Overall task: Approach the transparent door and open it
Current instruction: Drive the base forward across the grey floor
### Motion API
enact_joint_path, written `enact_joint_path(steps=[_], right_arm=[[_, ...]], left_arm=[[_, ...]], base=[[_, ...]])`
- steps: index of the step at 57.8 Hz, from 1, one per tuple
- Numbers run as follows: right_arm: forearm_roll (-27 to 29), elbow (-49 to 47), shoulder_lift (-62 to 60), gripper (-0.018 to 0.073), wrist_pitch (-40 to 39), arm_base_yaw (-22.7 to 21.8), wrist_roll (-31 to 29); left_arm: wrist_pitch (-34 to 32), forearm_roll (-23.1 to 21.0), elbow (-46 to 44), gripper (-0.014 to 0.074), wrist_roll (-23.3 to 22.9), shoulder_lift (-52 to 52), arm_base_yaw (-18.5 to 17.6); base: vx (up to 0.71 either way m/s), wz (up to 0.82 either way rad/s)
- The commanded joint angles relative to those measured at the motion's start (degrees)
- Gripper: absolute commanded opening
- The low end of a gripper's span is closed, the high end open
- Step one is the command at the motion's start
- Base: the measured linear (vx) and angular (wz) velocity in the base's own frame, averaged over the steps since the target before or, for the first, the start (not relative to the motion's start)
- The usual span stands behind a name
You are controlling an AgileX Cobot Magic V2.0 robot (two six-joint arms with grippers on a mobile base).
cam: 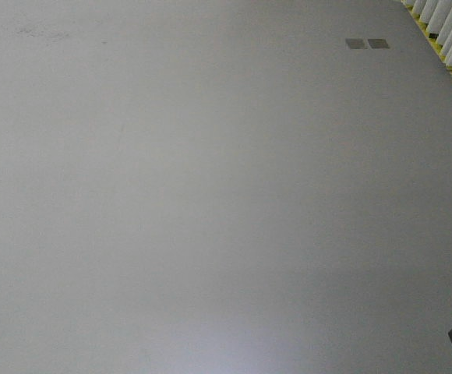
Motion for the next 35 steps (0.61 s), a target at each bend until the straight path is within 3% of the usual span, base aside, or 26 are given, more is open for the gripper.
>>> enact_joint_path(steps=[1,35], right_arm=[[-0.5,0.3,-0.9,-0.0009,-4.8,0.0,0.0],[-0.5,0.3,-0.9,-0.0009,-4.8,0.0,0.0]], left_arm=[[-4.5,-0.1,0.5,-0.0006,-0.2,-0.7,-0.4],[-4.5,-0.1,0.5,-0.0006,-0.2,-0.7,-0.4]], base=[[0.0,0.0],[0.05,0.0]])
